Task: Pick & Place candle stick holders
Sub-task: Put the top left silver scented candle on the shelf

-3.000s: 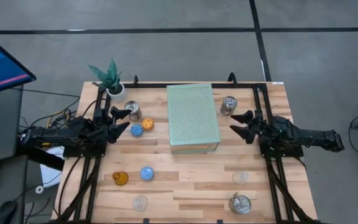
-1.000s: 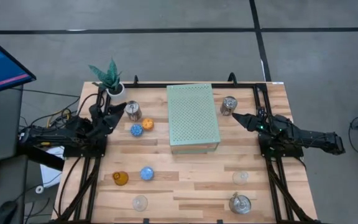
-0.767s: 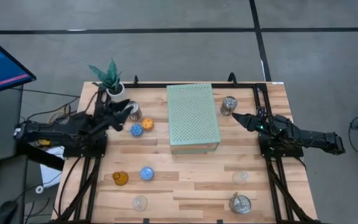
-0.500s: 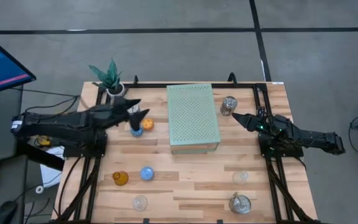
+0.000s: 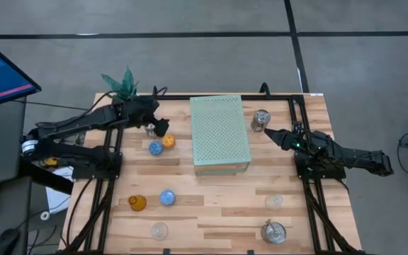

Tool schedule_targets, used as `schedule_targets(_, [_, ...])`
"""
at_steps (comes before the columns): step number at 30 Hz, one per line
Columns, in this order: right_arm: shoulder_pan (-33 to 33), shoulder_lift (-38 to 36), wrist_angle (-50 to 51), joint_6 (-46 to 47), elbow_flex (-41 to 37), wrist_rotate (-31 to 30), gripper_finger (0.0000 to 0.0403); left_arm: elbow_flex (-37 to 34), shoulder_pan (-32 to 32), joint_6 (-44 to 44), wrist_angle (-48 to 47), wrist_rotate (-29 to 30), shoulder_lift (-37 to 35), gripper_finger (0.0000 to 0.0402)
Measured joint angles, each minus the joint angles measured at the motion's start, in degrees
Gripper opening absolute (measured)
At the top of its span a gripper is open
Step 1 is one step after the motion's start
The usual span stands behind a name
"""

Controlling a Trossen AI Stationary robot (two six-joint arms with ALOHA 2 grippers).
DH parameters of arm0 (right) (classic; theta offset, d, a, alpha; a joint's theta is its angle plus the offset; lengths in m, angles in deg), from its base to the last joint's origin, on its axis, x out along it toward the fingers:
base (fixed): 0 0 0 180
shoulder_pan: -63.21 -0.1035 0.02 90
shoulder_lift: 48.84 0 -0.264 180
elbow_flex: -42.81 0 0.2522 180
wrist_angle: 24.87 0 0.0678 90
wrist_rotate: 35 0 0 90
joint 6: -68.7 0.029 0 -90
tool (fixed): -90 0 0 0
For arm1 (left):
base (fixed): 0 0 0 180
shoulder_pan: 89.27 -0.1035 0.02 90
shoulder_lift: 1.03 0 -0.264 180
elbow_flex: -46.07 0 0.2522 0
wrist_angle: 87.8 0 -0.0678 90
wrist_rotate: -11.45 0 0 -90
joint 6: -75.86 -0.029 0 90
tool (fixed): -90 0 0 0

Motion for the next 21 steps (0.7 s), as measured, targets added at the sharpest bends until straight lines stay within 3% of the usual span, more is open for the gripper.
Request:
schedule_targets(8, [0.02,0.00,-0.02,0.04,0.00,0.00,0.0395,0.00,-6.57,-4.53,-3.04,-4.60,7.30,0.0385])
schedule_targets(21, [0.02,0.00,-0.02,0.11,0.00,0.00,0.0395,-0.02,-8.03,-8.96,-6.01,-2.87,11.76,0.0384])
